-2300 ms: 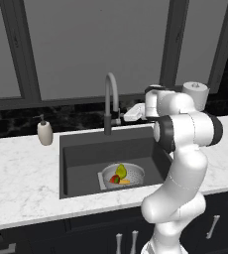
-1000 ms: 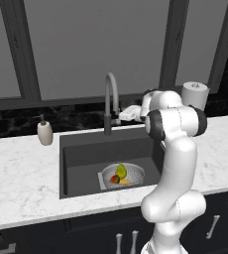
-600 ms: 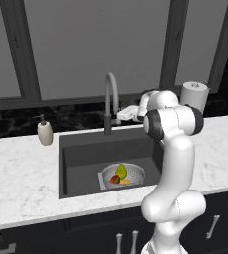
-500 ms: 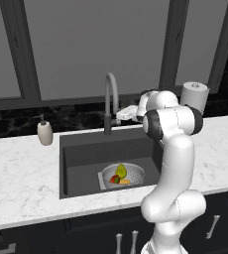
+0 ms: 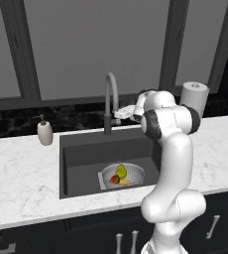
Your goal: Put the colander in the sink, put the pear, mango, mango in the colander, and turn on the sink faucet and pour water over the colander.
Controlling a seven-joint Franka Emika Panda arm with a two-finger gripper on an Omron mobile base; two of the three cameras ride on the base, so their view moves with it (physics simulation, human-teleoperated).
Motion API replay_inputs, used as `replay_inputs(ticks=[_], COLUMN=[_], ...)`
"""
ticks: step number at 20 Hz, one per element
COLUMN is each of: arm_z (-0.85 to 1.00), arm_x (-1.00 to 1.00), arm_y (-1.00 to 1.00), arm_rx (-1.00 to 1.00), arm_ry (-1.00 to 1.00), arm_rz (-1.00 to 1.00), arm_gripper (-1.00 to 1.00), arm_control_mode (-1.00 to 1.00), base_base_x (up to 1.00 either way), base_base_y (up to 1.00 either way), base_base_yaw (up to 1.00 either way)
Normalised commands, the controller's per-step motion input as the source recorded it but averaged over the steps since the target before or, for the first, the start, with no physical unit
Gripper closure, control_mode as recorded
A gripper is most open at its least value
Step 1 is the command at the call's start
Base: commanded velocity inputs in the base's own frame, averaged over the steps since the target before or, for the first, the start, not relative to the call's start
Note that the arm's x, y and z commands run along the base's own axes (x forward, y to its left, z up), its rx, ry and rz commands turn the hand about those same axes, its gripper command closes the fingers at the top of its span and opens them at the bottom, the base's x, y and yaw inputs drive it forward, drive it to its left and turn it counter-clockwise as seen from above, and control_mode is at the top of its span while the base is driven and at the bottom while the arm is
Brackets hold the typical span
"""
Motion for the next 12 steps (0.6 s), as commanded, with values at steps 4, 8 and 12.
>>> replay_inputs(ticks=[4, 8, 12], arm_z=[-0.06, -0.12, -0.15], arm_x=[0.16, 0.12, 0.14], arm_y=[0.0, -0.16, -0.27], arm_rx=[0.0, 0.0, 0.0], arm_ry=[0.0, 0.0, 0.0], arm_rz=[-0.02, 0.0, 0.0], arm_gripper=[1.0, 1.0, 1.0], arm_control_mode=[-1.0, -1.0, -1.0], base_base_x=[0.0, 0.0, 0.0], base_base_y=[0.0, 0.0, 0.0], base_base_yaw=[0.0, 0.0, 0.0])
